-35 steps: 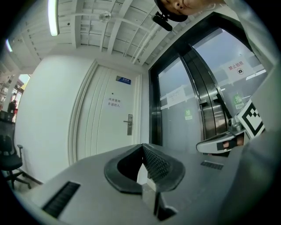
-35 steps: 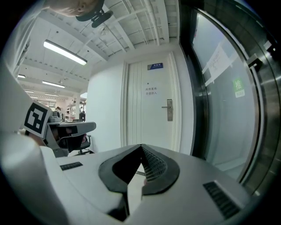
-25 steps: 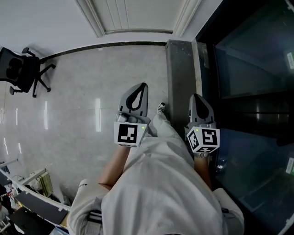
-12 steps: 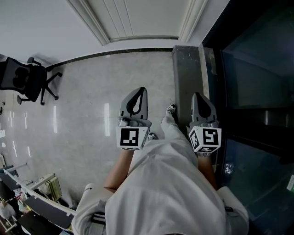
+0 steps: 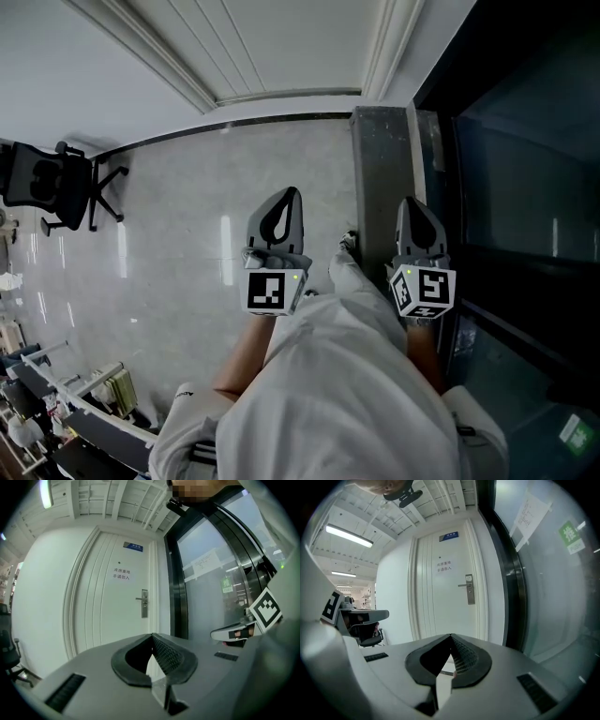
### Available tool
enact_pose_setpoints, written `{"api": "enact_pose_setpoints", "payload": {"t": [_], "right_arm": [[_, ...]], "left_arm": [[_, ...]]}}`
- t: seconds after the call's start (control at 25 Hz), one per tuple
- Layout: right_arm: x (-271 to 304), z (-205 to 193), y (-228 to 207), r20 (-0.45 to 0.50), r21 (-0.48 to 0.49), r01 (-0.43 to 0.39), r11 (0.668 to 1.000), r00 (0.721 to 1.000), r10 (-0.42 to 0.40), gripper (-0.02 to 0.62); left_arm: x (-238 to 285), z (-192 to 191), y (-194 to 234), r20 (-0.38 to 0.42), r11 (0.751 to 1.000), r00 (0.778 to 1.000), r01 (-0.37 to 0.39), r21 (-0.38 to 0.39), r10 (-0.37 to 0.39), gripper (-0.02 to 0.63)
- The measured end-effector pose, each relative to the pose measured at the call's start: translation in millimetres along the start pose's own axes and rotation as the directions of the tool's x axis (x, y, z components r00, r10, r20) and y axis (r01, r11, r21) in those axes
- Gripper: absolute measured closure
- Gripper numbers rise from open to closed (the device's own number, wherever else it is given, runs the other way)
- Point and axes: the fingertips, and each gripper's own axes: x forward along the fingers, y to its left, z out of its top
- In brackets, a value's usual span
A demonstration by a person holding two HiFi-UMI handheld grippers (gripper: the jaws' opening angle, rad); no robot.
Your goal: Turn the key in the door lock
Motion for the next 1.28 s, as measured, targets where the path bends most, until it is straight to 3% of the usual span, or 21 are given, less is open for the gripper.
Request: {"api": "enact_pose_setpoints", "payload": {"t": [0.2, 0.32, 0.56, 0.84, 1.04, 1.28], "right_arm": [[56, 20, -34, 0.01, -0.004, -0.033, 0.999, 0.999, 0.033, 0.594], [85, 25, -60, 0.015, 0.003, -0.054, 0.999, 0.998, 0.054, 0.594], [129, 37, -103, 0.03, 0.019, -0.074, 0.997, 0.997, 0.074, 0.594], [143, 45, -129, 0.041, 0.019, -0.053, 0.998, 0.998, 0.053, 0.594], [145, 49, -138, 0.048, 0.008, -0.023, 1.0, 0.999, 0.022, 0.594], [155, 49, -154, 0.037, 0.009, 0.03, 1.0, 0.999, -0.03, 0.594]], "left_arm": [[56, 20, 7, 0.036, 0.998, 0.997, -0.065, 0.027, 0.064, 0.598], [91, 20, 6, 0.017, 0.994, 0.995, -0.101, 0.038, 0.1, 0.598], [145, 27, -10, 0.033, 0.991, 0.994, -0.104, 0.087, 0.102, 0.598], [171, 27, -23, 0.012, 0.988, 0.994, -0.112, 0.105, 0.112, 0.598], [182, 37, -14, 0.05, 0.983, 0.989, -0.147, 0.111, 0.143, 0.598], [213, 41, -8, 0.068, 0.986, 0.99, -0.129, 0.103, 0.123, 0.598]]}}
